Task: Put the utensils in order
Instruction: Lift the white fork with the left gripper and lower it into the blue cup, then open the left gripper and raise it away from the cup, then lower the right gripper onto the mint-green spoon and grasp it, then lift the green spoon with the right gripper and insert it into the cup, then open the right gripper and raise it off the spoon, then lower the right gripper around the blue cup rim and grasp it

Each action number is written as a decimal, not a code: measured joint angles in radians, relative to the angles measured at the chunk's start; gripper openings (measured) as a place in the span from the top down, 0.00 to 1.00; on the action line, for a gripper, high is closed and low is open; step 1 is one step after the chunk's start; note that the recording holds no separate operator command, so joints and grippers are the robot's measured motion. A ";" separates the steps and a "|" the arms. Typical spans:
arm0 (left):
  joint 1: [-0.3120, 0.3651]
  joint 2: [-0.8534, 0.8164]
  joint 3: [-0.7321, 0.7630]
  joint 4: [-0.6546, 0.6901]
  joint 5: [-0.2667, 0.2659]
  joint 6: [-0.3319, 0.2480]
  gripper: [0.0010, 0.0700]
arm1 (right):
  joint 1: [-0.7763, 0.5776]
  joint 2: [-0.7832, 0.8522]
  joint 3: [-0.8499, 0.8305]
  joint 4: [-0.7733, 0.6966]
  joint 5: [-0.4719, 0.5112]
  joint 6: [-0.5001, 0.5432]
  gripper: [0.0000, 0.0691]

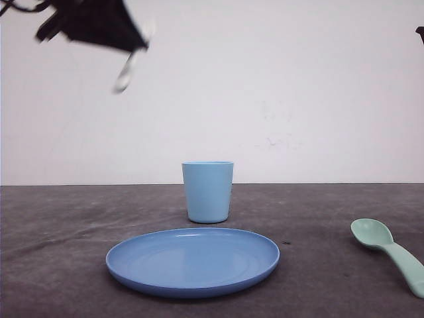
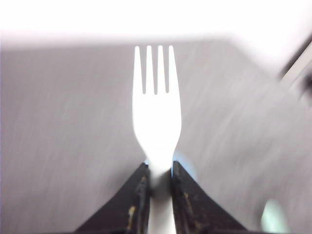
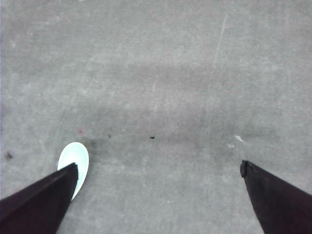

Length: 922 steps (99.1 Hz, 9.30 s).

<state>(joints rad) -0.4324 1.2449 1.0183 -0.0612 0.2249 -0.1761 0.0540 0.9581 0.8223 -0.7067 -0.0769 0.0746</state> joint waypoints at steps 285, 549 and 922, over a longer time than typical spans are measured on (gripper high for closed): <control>0.010 0.052 0.000 -0.049 -0.086 0.059 0.58 | 0.053 0.377 0.000 0.066 -0.384 0.000 0.02; 0.147 -0.378 0.000 -0.635 -0.249 0.072 0.58 | 0.419 0.563 0.201 1.133 -0.314 0.021 0.98; 0.147 -0.378 0.000 -0.676 -0.249 0.079 0.58 | 0.464 0.735 0.022 0.999 -0.233 -0.061 0.01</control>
<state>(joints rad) -0.2855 0.8669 1.0183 -0.7376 -0.0242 -0.0971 0.5182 1.6932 0.8444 0.2924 -0.3099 0.0132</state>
